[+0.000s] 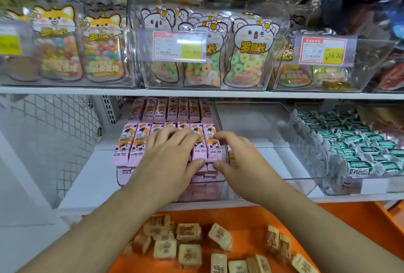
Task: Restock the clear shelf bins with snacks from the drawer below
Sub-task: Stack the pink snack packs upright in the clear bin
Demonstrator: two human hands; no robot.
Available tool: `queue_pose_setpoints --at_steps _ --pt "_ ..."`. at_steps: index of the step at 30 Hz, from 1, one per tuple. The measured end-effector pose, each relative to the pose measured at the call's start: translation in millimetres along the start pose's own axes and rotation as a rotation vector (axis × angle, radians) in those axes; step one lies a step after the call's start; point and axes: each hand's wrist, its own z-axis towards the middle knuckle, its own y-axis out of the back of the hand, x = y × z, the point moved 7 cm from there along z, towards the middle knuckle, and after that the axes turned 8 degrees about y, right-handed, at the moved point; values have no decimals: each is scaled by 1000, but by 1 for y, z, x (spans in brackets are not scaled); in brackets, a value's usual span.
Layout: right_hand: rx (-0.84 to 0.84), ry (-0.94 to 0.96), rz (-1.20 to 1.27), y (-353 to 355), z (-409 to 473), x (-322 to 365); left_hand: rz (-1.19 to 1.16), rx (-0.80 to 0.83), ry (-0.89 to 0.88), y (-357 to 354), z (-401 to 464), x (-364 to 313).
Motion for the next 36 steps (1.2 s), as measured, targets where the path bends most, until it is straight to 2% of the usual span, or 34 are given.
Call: queue_pose_setpoints --at_steps 9,20,31,36 --pt "4 90 -89 -2 -1 3 19 -14 42 -5 -4 4" --pt "-21 127 -73 11 -11 7 -57 8 29 8 -19 -4" --pt "-30 93 -39 41 -63 -5 -273 9 -121 19 -64 -63" --pt "56 1 10 36 -113 -34 -384 158 -176 -29 -94 -106"
